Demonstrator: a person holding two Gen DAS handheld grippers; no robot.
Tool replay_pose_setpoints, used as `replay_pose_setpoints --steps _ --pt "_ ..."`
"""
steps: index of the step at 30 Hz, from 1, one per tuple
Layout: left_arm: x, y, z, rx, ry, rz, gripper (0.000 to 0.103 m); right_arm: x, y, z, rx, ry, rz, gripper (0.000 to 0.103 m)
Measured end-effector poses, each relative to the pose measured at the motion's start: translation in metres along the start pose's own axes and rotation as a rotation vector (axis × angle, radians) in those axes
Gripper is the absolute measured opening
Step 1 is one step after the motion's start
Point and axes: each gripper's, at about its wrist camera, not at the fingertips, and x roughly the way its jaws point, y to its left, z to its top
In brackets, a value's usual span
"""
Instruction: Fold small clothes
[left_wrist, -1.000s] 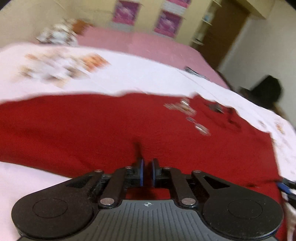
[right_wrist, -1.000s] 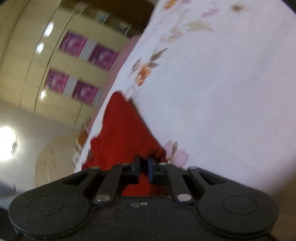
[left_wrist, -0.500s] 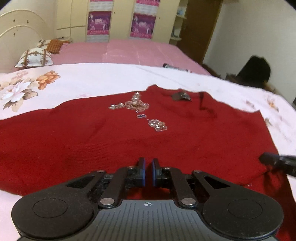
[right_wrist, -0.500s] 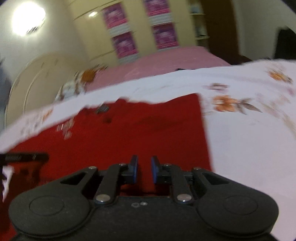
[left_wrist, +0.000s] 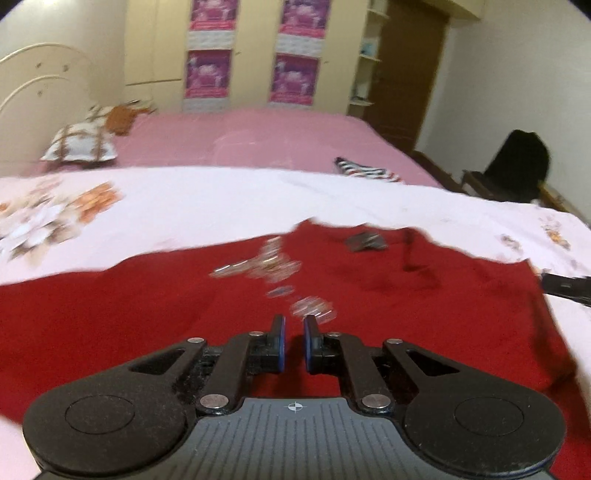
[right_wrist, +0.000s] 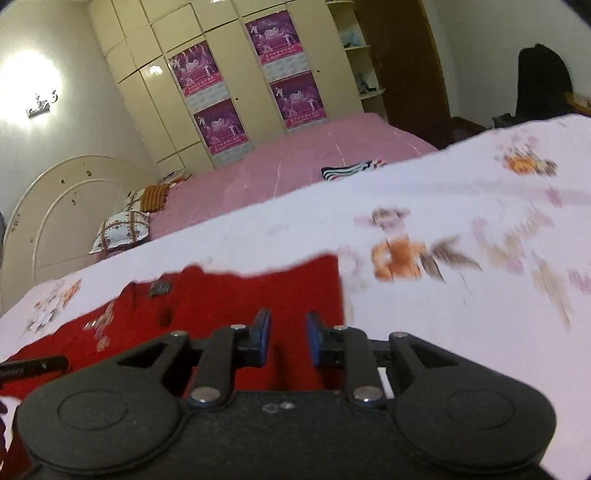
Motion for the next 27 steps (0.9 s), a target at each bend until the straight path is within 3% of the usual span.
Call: replay_pose_setpoints --steps 6,8,10,12,16,19,21,25,26,27 --pt "0.022 -0.064 0.0 0.085 0.038 -0.119 0.008 0.038 0.021 0.006 -0.14 0.09 0.072 0.017" --pt "0.024 -0.074 -0.008 0.11 0.036 -0.088 0.008 0.04 0.025 0.0 -0.189 0.117 0.087 0.018" --pt "0.021 -0.069 -0.011 0.105 0.021 -0.083 0.008 0.04 0.027 -0.006 -0.227 0.135 0.094 0.018" --pt "0.017 -0.056 -0.012 0.091 0.014 -0.053 0.008 0.041 0.02 -0.004 -0.241 0.132 0.064 0.011" --pt "0.008 -0.018 -0.019 0.089 0.003 0.034 0.008 0.044 -0.023 0.013 -0.128 0.089 -0.057 0.009" --pt "-0.001 0.007 -0.028 0.066 -0.015 0.017 0.008 0.045 -0.041 0.015 -0.075 0.102 0.001 0.009" --pt "-0.003 0.01 -0.029 0.074 -0.015 0.019 0.008 0.046 -0.035 0.012 -0.117 0.1 -0.013 0.008" --pt "-0.004 0.015 -0.023 0.049 0.005 0.012 0.008 0.044 -0.04 0.016 -0.068 0.114 -0.011 0.008" --pt "-0.005 0.013 -0.023 0.065 0.002 0.036 0.008 0.043 -0.038 0.019 -0.069 0.125 -0.012 0.009" --pt "-0.005 0.014 -0.023 0.088 0.005 0.063 0.008 0.039 -0.035 0.02 -0.075 0.128 -0.005 0.017"
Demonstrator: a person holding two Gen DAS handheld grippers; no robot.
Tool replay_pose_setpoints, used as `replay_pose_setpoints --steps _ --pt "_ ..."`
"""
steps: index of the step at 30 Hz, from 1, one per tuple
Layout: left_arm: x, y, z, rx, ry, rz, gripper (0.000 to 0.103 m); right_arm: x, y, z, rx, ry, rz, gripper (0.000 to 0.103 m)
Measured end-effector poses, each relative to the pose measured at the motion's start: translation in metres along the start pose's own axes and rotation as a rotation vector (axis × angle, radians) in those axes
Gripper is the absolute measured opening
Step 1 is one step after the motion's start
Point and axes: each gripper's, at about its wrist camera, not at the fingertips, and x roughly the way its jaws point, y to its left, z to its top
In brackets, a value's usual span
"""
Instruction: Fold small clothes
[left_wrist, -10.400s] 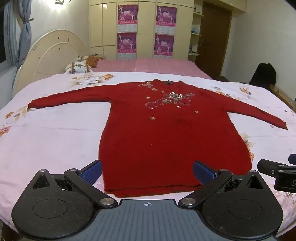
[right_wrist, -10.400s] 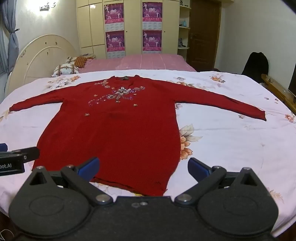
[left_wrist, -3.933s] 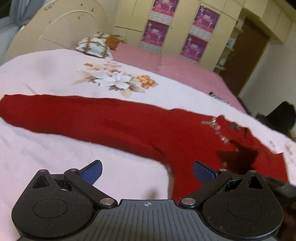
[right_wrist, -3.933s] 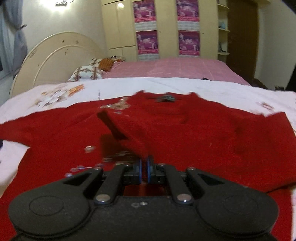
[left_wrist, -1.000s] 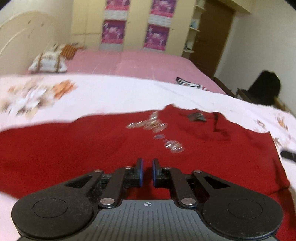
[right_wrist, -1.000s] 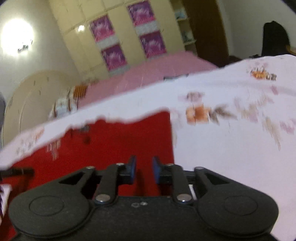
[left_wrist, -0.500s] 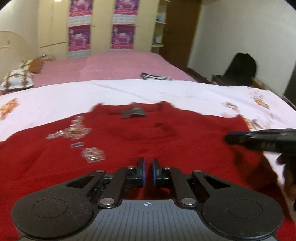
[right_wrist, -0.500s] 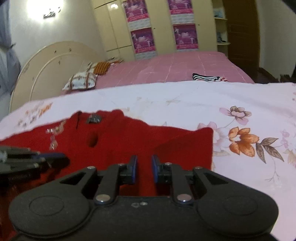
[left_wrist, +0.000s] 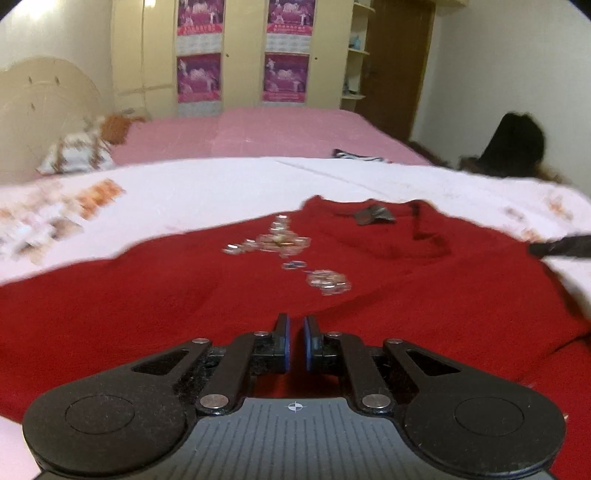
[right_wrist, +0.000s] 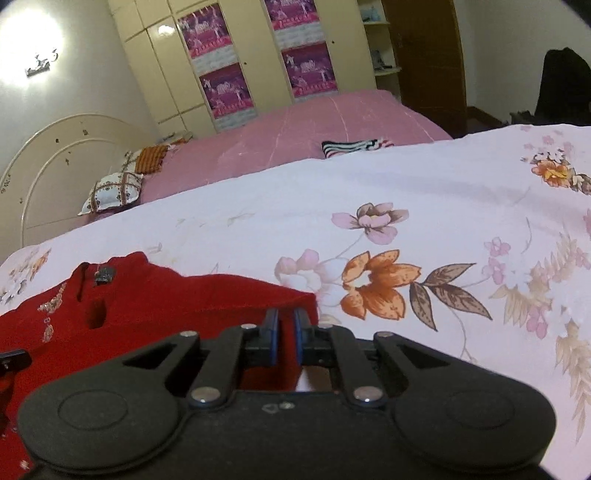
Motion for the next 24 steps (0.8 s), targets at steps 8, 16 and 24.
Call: replay_pose_setpoints --steps 8,16,24 --pt "-0.023 -0.045 -0.004 0.066 -0.012 -0.131 0.009 -0.048 0.046 -0.042 -0.1 -0.043 0.039 0.021" --pt "-0.023 -0.108 -0.022 0.147 -0.029 -0.084 0.1 -0.055 0.117 -0.089 -0.26 -0.029 -0.032 0.014" --pt "-0.037 -0.025 -0.047 0.051 0.003 0.001 0.1 -0.076 0.057 -0.09 -0.102 -0.013 -0.152 0.012"
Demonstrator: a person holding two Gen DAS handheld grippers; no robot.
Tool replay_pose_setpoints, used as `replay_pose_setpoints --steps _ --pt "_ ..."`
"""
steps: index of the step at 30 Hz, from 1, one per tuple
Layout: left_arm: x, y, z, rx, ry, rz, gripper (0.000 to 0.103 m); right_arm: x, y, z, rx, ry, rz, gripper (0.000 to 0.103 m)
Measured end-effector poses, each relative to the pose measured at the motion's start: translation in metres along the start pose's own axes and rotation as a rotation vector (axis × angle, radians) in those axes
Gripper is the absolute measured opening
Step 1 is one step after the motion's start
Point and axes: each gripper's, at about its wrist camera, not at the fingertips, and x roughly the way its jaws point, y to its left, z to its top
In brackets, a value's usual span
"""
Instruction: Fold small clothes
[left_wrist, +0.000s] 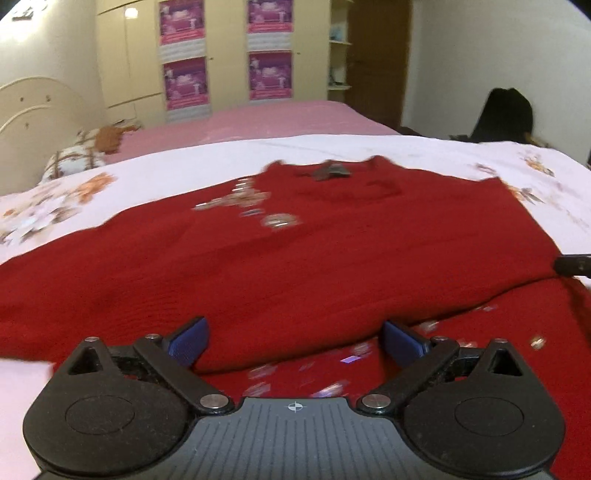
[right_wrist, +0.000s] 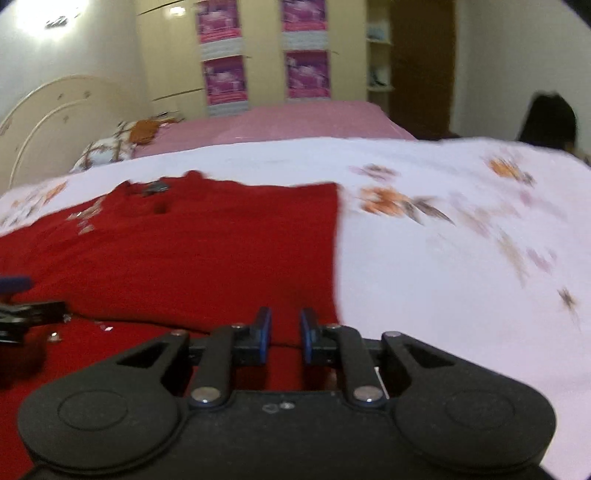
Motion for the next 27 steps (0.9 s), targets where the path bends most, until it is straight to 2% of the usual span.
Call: replay_pose_setpoints --steps 4,6,8,10,12,13,14,16,19,20,21,23,25,27 --pt "-0.008 0.032 -0.01 -0.057 0.007 0.05 0.1 0.001 0.005 -0.003 -0.019 0.0 -0.02 0.012" --pt "-0.011 0.044 -0.012 -0.061 0.004 0.046 0.1 0.002 0.004 -0.004 -0.009 -0.002 -0.024 0.012" --pt "-0.018 0.055 -0.014 -0.07 0.005 0.073 0.1 0.004 0.004 -0.003 -0.004 0.0 -0.025 0.013" --pt "-0.03 0.077 -0.017 -0.12 -0.005 0.091 0.1 0.001 0.003 -0.003 0.006 0.002 -0.02 0.016" --pt "-0.05 0.107 -0.026 -0.184 -0.062 0.126 0.1 -0.01 0.002 -0.004 0.021 -0.026 -0.007 0.034" --pt "-0.058 0.125 -0.032 -0.22 -0.077 0.147 0.1 -0.016 0.001 -0.005 0.028 -0.049 -0.014 0.038" --pt "-0.066 0.147 -0.038 -0.275 -0.088 0.164 0.1 -0.02 0.0 -0.006 0.037 -0.059 -0.018 0.041" --pt "-0.08 0.201 -0.055 -0.454 -0.096 0.181 0.1 -0.025 -0.004 -0.008 0.075 -0.067 -0.02 0.041" --pt "-0.099 0.289 -0.09 -0.797 -0.145 0.186 0.099 -0.03 -0.009 -0.01 0.125 -0.071 -0.036 0.041" --pt "-0.103 0.318 -0.102 -0.903 -0.167 0.18 0.097 -0.032 -0.009 -0.011 0.138 -0.073 -0.039 0.04" --pt "-0.107 0.34 -0.112 -0.975 -0.208 0.165 0.082 -0.033 -0.009 -0.011 0.15 -0.072 -0.04 0.04" --pt "-0.11 0.376 -0.126 -1.087 -0.25 0.165 0.068 -0.034 -0.005 -0.011 0.163 -0.072 -0.044 0.04" --pt "-0.107 0.402 -0.135 -1.16 -0.292 0.129 0.067 -0.035 0.002 -0.01 0.169 -0.074 -0.047 0.04" --pt "-0.101 0.417 -0.136 -1.181 -0.317 0.105 0.066 -0.036 0.011 -0.008 0.168 -0.077 -0.044 0.04"
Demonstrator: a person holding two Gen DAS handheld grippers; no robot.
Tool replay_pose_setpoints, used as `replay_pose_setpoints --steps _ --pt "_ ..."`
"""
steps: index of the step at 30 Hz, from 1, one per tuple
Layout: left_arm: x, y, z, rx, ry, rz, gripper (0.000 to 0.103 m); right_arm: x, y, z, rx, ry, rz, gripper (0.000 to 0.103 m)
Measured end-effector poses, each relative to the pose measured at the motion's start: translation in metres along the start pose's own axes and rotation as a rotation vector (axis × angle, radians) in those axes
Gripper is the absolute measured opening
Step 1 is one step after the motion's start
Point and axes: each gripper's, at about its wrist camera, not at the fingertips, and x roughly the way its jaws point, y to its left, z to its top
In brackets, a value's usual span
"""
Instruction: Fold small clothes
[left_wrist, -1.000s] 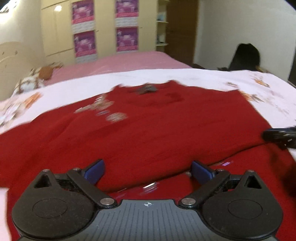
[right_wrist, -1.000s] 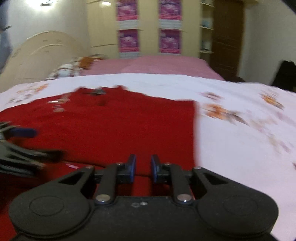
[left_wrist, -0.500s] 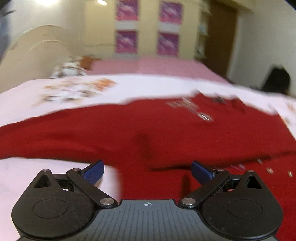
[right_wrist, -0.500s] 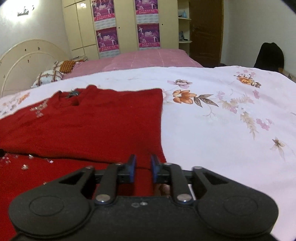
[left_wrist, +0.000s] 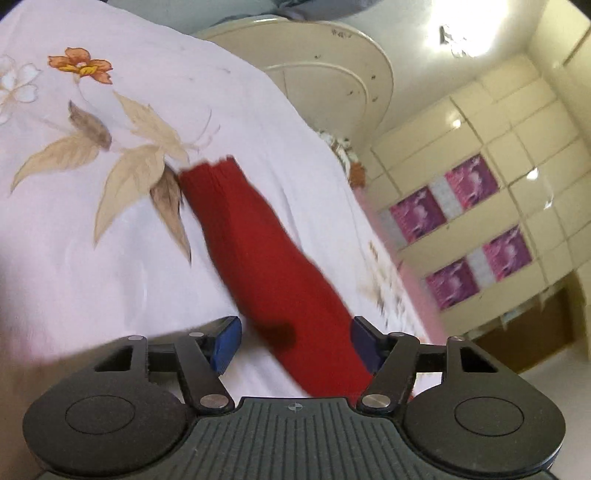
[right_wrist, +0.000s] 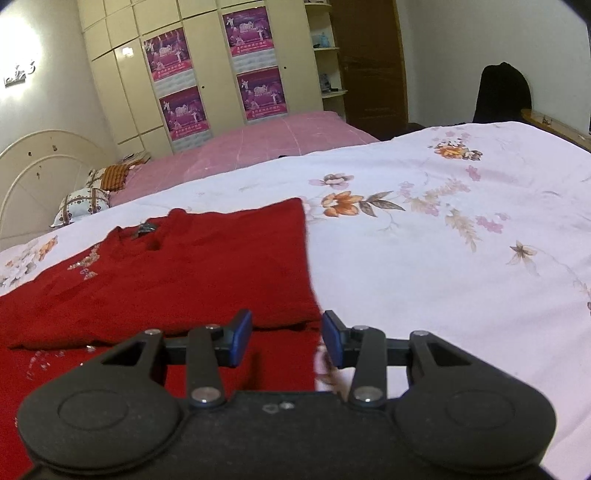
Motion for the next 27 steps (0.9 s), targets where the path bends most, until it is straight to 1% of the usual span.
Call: replay_pose_setpoints --steps 6,8,9,10,12,13,14,15,16,18,20,23,25,26,27 --pt "0.029 0.009 0.029 -0.051 -0.01 -0.034 0.067 -0.003 0.029 0.002 0.016 -0.007 0.013 0.04" --pt "0.036 0.012 0.035 -0.051 -0.009 -0.042 0.066 -0.005 0.037 0.003 0.009 -0.01 0.017 0.04" --pt "0.038 0.011 0.037 -0.034 0.0 -0.032 0.057 -0.005 0.04 0.004 0.003 -0.012 0.016 0.04" --pt "0.042 0.006 0.035 0.002 0.009 -0.005 0.051 -0.006 0.043 0.004 -0.002 -0.015 0.012 0.04" --pt "0.052 0.001 0.035 0.079 0.018 0.061 0.015 -0.006 0.045 0.004 -0.001 -0.011 0.008 0.04" --pt "0.054 -0.001 0.035 0.101 0.024 0.077 0.005 -0.005 0.045 0.005 -0.002 -0.007 0.001 0.04" --pt "0.055 -0.005 0.035 0.12 0.024 0.064 0.005 -0.004 0.045 0.005 -0.002 -0.001 -0.01 0.04" --pt "0.049 -0.012 0.037 0.163 0.013 0.034 0.005 -0.004 0.045 0.005 0.0 0.003 -0.016 0.04" --pt "0.049 -0.026 0.033 0.214 0.011 0.002 0.005 -0.004 0.044 0.005 0.004 0.004 -0.017 0.04" --pt "0.052 -0.068 0.014 0.32 0.036 -0.091 0.005 -0.006 0.044 0.006 0.003 -0.003 -0.017 0.04" --pt "0.059 -0.116 -0.014 0.429 0.087 -0.161 0.005 -0.008 0.043 0.006 0.0 -0.012 -0.015 0.04" --pt "0.071 -0.191 -0.083 0.569 0.191 -0.262 0.005 -0.006 0.042 0.006 0.003 -0.014 -0.007 0.04" --pt "0.081 -0.236 -0.135 0.635 0.258 -0.319 0.005 -0.004 0.04 0.006 0.012 -0.011 0.004 0.04" --pt "0.088 -0.258 -0.162 0.663 0.291 -0.331 0.005 -0.003 0.039 0.007 0.015 -0.012 0.012 0.04" --pt "0.089 -0.276 -0.188 0.669 0.333 -0.341 0.005 -0.002 0.038 0.007 0.017 -0.013 0.021 0.04"
